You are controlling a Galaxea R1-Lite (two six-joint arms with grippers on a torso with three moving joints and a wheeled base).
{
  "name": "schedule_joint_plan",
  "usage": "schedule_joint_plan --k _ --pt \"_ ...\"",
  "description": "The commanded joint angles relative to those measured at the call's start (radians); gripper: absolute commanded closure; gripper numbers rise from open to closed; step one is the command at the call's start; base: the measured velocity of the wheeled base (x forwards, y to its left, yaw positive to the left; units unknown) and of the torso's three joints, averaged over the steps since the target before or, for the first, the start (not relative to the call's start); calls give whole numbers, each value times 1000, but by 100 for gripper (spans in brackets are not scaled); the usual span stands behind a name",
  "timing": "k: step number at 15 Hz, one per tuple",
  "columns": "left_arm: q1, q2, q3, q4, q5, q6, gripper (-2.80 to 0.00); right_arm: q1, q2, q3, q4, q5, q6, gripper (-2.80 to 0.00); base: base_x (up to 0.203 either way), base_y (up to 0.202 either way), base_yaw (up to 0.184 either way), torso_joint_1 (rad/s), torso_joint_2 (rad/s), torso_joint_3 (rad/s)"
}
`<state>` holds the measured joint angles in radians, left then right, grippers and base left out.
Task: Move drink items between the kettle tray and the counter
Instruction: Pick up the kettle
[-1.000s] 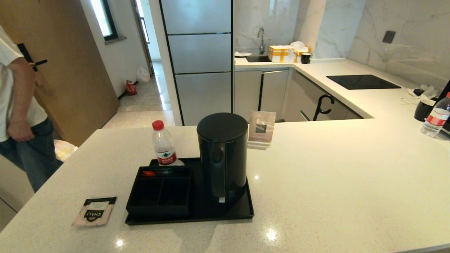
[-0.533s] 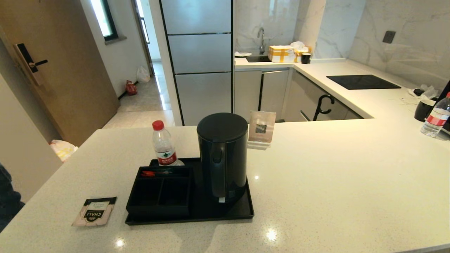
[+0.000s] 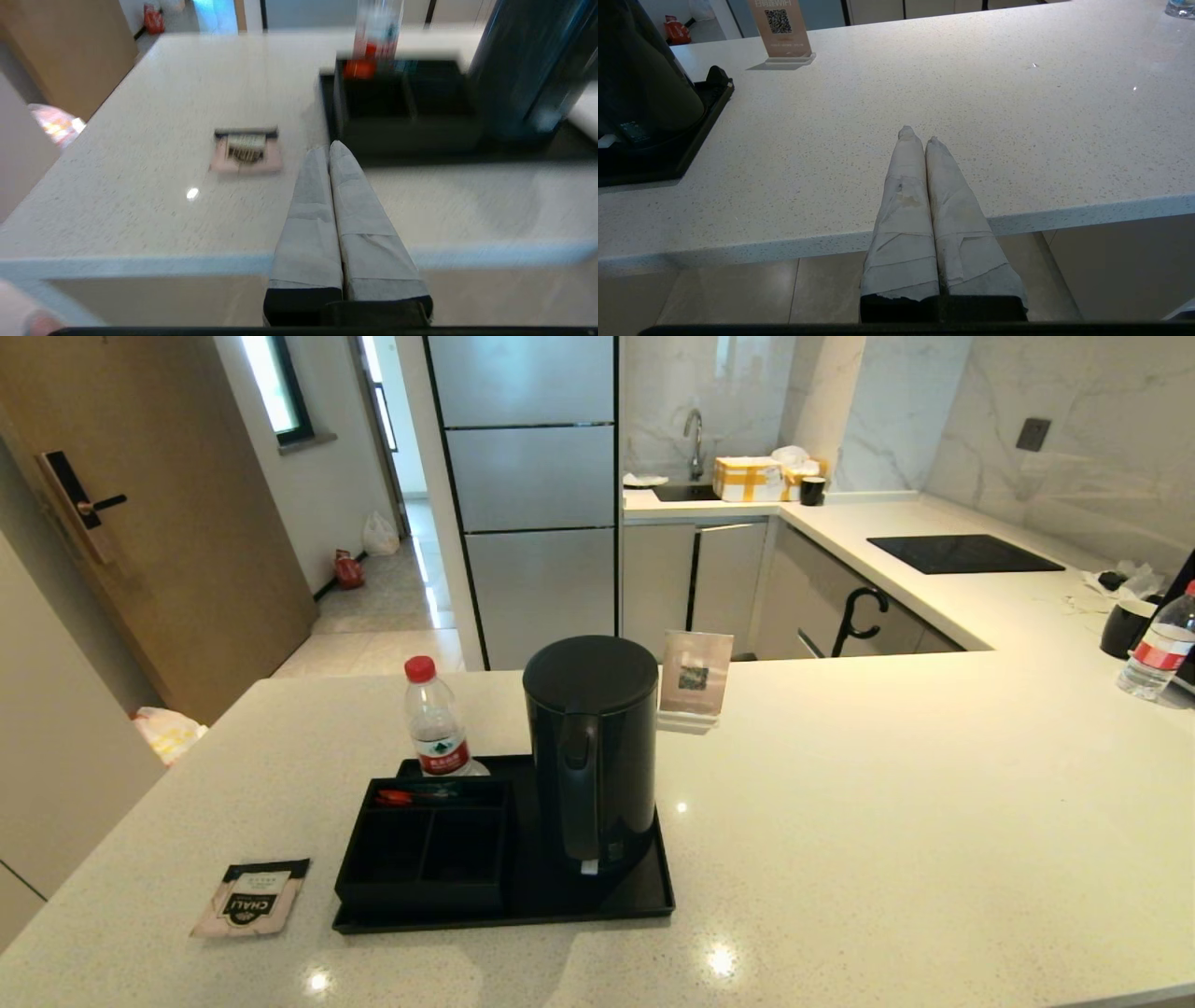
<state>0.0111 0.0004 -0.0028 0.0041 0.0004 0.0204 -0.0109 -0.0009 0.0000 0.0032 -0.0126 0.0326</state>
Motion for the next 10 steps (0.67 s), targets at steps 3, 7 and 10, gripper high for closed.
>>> schedule_joint_plan --k 3,7,10 --pt "0 0 -5 16 -2 27 0 0 1 2 0 0 0 0 0 0 0 0 0 0" --pt "1 0 -3 11 -5 27 0 0 1 2 0 0 0 0 0 0 0 0 0 0" --pt "1 0 -2 8 -7 18 0 0 1 2 0 0 1 0 0 0 0 0 0 0"
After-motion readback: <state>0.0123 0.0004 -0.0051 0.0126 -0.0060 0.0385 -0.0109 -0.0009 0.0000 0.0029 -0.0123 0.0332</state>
